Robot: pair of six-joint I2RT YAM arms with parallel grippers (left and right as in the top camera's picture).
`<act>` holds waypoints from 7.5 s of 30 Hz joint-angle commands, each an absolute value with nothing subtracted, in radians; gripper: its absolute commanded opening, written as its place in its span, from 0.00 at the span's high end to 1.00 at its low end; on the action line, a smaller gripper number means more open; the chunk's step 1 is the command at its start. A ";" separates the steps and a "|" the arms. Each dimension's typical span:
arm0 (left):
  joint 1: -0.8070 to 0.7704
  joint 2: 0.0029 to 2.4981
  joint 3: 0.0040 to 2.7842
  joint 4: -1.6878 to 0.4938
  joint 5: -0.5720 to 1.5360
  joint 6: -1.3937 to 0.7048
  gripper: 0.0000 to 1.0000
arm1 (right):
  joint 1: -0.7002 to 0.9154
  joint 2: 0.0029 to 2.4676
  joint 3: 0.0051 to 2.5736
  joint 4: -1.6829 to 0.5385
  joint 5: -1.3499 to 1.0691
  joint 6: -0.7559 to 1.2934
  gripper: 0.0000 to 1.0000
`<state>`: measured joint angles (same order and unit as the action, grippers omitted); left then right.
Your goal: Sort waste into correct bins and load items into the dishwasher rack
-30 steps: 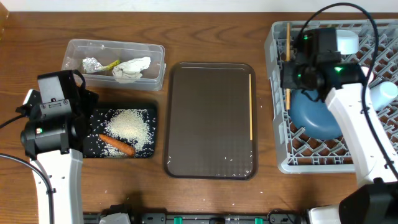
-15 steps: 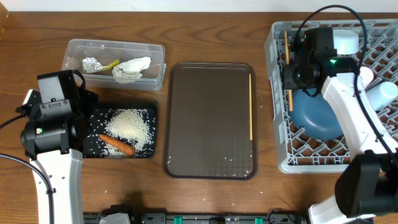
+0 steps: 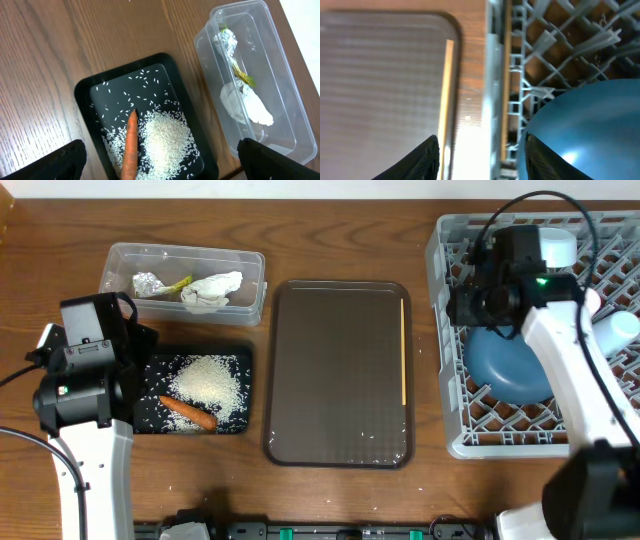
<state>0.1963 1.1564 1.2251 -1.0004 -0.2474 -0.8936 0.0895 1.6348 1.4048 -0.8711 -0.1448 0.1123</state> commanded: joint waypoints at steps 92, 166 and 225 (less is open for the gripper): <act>0.201 1.156 1.227 -1.006 -0.271 -0.892 0.01 | 0.179 1.837 1.797 -1.171 -0.083 0.044 0.99; 0.201 1.156 1.227 -1.006 -0.271 -0.892 0.01 | 0.168 0.546 1.132 -1.299 -0.126 0.240 0.01; 0.201 1.156 1.227 -1.006 -0.271 -0.892 0.01 | 0.007 0.005 0.005 -0.074 0.033 -0.039 0.01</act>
<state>0.1963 1.1564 1.2243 -1.0023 -0.2474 -0.8936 0.0177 0.0143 0.0109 -0.0738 0.0235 0.0174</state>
